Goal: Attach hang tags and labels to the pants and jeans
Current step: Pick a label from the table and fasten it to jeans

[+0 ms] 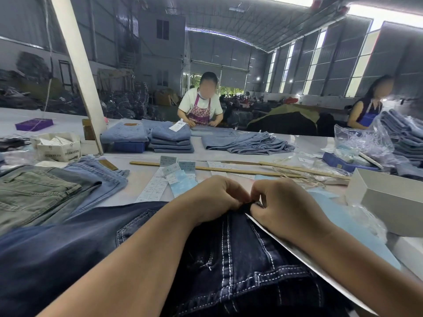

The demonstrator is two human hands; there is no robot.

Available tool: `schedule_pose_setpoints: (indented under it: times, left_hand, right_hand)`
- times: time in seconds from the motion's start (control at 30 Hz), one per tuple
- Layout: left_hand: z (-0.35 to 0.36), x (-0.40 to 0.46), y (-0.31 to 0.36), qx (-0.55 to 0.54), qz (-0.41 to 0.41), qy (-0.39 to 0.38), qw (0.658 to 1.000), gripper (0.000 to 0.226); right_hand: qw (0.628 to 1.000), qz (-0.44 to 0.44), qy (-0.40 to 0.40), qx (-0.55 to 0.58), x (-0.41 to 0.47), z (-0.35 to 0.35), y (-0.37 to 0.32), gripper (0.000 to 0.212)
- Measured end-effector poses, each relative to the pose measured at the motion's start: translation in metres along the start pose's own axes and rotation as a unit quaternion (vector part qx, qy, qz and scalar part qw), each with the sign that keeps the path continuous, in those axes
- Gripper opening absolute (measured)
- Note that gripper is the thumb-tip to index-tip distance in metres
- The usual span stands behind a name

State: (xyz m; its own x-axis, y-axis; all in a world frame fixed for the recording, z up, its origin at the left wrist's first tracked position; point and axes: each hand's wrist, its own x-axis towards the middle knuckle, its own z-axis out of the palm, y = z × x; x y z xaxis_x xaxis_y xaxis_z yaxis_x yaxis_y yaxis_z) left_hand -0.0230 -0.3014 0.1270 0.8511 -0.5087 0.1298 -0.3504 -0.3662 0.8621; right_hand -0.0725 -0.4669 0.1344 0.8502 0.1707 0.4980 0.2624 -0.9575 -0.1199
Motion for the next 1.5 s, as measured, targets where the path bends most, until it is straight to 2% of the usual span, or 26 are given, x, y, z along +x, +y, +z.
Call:
schedule_pose_setpoints:
  times: [0.13, 0.33, 0.53, 0.73, 0.87, 0.97, 1.07, 1.13, 1.23, 1.37, 1.43, 1.5]
  left_hand:
    - [-0.003, 0.003, -0.001, 0.001, -0.007, -0.017, 1.0, 0.017]
    - [-0.003, 0.002, 0.003, 0.046, 0.0, -0.019, 0.999, 0.012]
    - [0.001, 0.001, 0.0, 0.102, 0.02, 0.029, 0.994, 0.01]
    - [0.002, 0.003, -0.001, -0.056, -0.01, 0.081, 0.995, 0.014]
    - [0.001, 0.001, 0.005, -0.14, -0.007, 0.083, 0.987, 0.012]
    - [0.0, -0.001, 0.008, -0.194, 0.008, 0.081, 0.978, 0.011]
    - [0.0, -0.002, 0.01, -0.221, 0.029, 0.072, 0.972, 0.01]
    - [0.0, -0.003, 0.01, -0.234, 0.041, 0.072, 0.969, 0.011]
    - [0.0, -0.003, 0.011, -0.242, 0.051, 0.069, 0.966, 0.012]
    - [0.0, -0.006, 0.012, -0.244, 0.065, 0.07, 0.965, 0.013]
    - [0.0, -0.006, 0.012, -0.245, 0.065, 0.072, 0.965, 0.013]
    - [0.0, -0.007, 0.012, -0.244, 0.063, 0.078, 0.965, 0.013]
  right_hand:
    - [1.0, -0.008, 0.026, 0.0, -0.004, 0.001, -0.002, 0.004]
    - [0.999, -0.014, 0.042, -0.001, -0.007, 0.002, -0.003, 0.003]
    - [0.999, -0.004, 0.02, 0.046, -0.007, 0.0, -0.001, 0.008]
    - [0.982, 0.033, -0.066, 0.176, -0.002, -0.018, 0.007, 0.014]
    - [0.934, 0.131, -0.088, 0.32, 0.004, -0.033, 0.01, 0.015]
    - [0.869, 0.199, -0.117, 0.437, 0.006, -0.04, 0.005, 0.02]
    - [0.798, 0.206, -0.159, 0.544, 0.007, -0.045, -0.003, 0.026]
    - [0.767, 0.181, -0.185, 0.587, 0.006, -0.047, -0.006, 0.029]
    - [0.742, 0.146, -0.194, 0.625, 0.006, -0.047, -0.008, 0.032]
    - [0.701, 0.142, -0.163, 0.679, 0.004, -0.041, -0.009, 0.028]
    - [0.695, 0.149, -0.138, 0.689, 0.003, -0.035, -0.008, 0.029]
    - [0.693, 0.147, -0.113, 0.696, 0.002, -0.03, -0.009, 0.02]
